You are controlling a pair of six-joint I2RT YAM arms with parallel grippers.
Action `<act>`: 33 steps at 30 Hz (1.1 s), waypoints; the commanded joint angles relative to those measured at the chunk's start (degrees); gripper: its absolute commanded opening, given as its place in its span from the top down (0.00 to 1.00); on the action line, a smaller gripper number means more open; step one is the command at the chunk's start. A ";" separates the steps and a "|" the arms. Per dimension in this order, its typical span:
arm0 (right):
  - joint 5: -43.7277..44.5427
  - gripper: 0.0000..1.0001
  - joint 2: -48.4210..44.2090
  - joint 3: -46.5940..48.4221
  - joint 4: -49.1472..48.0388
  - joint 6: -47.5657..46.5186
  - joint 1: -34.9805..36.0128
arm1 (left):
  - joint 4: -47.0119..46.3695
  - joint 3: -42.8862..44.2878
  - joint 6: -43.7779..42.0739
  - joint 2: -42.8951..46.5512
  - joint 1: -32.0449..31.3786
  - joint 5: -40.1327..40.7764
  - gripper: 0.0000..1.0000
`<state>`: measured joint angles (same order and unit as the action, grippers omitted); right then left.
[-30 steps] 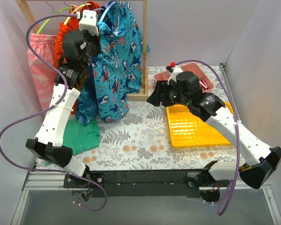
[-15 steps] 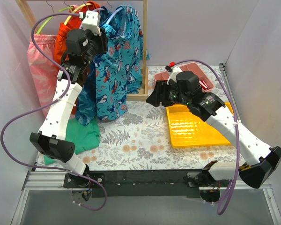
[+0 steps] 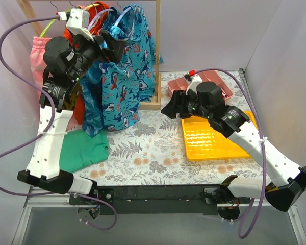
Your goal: Place the shorts on the hanger
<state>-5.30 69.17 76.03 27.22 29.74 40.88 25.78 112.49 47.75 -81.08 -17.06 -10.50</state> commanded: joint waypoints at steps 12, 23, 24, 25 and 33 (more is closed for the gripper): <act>15.83 0.26 -15.27 -22.82 -5.95 2.25 -0.19 | -5.99 -42.81 13.05 11.46 -33.64 16.21 0.02; 20.59 0.21 -25.22 -36.39 -9.29 5.86 -0.19 | -13.57 -66.78 27.30 23.76 -35.06 22.16 0.02; 20.85 0.21 -25.57 -36.30 -9.03 5.77 -0.19 | -13.30 -67.39 27.57 24.47 -34.97 23.24 0.02; 21.12 0.21 -25.66 -36.13 -8.68 5.51 -0.19 | -13.13 -67.92 27.40 24.91 -35.06 23.51 0.02; 21.91 0.21 -25.14 -36.30 -8.68 5.07 -0.19 | -13.73 -69.33 26.01 28.51 -35.06 20.97 0.02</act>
